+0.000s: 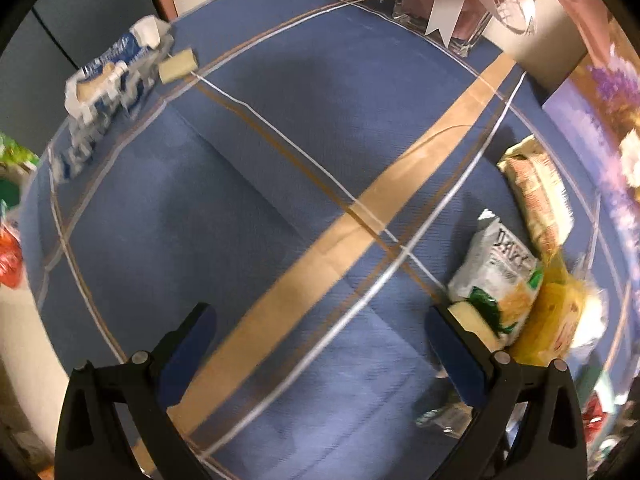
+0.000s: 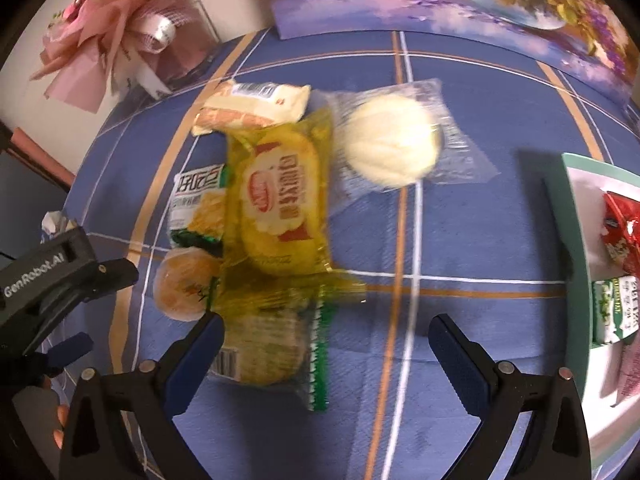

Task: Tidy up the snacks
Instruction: 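Withdraw both tools from the tray back toward the snack pile, then close the left tool on the pale jelly cup while the right tool closes on the round green-edged packet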

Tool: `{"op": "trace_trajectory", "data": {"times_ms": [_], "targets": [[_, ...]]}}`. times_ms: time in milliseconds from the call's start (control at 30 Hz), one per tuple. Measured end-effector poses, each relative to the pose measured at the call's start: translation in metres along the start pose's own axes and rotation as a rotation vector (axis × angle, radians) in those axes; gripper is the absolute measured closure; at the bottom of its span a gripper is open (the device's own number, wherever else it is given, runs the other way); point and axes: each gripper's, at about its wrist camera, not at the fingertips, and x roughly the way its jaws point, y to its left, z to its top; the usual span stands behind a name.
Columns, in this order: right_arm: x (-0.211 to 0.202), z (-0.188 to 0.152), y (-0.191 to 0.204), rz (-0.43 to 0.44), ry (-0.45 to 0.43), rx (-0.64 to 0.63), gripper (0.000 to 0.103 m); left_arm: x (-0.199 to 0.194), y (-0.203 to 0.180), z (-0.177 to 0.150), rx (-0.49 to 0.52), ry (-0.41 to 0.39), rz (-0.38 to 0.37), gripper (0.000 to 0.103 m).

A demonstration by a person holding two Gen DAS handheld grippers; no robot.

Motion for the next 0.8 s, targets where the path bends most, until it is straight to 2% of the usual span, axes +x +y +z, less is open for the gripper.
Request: {"op": "trace_trajectory", "data": {"times_ms": [200, 500, 800], "targets": [[0.01, 0.002, 0.015, 0.014, 0.015, -0.025, 0.0, -0.003, 0.005, 0.005, 0.014, -0.008, -0.002, 0.0], [0.025, 0.001, 0.046, -0.054, 0.021, -0.117, 0.0, -0.006, 0.008, 0.005, 0.019, -0.006, -0.028, 0.0], [0.023, -0.002, 0.034, -0.088, 0.009, -0.099, 0.0, -0.01, -0.003, 0.005, 0.037, 0.004, -0.112, 0.0]]}}
